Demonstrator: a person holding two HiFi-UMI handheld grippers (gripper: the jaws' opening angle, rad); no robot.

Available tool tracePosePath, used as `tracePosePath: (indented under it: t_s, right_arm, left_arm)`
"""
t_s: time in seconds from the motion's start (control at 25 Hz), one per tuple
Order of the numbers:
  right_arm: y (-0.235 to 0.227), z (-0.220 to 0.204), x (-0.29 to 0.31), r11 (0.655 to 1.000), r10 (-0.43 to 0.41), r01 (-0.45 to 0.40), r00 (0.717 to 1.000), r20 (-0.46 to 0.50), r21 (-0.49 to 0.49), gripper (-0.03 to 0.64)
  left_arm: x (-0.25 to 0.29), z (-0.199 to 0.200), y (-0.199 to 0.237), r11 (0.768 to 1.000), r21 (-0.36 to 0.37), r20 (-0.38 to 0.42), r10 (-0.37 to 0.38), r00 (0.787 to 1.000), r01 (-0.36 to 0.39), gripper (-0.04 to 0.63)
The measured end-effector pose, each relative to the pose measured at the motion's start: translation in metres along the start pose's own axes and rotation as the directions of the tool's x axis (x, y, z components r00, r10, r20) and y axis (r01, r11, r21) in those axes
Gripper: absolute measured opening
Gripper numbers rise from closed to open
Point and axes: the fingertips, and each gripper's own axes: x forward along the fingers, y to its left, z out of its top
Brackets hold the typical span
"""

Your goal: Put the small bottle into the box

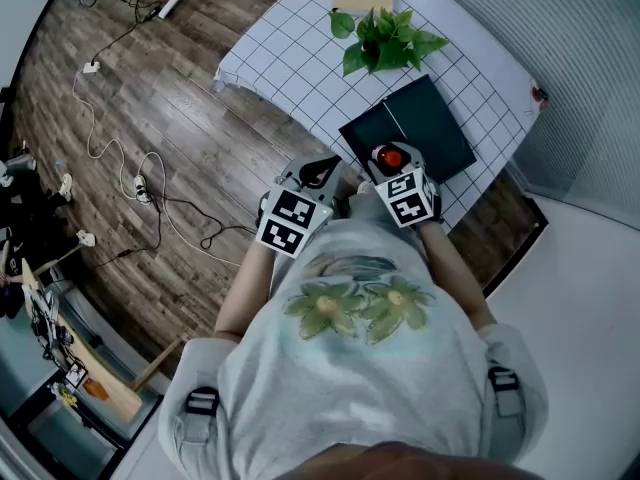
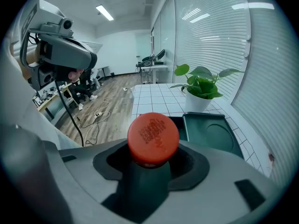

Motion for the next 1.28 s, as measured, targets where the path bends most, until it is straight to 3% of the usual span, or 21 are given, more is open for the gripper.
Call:
tracePosePath:
  t_s: [1.28]
  right_arm:
    - [-0.003,-0.014,0.024,1.000,0.006,-0.007,0.998,-0.059,-0.016,0.219]
  left_arm:
    - [0.006,-0.004,0.002,1.000,-0.007,-0.019,0.007,1.000,-0.007,0.006]
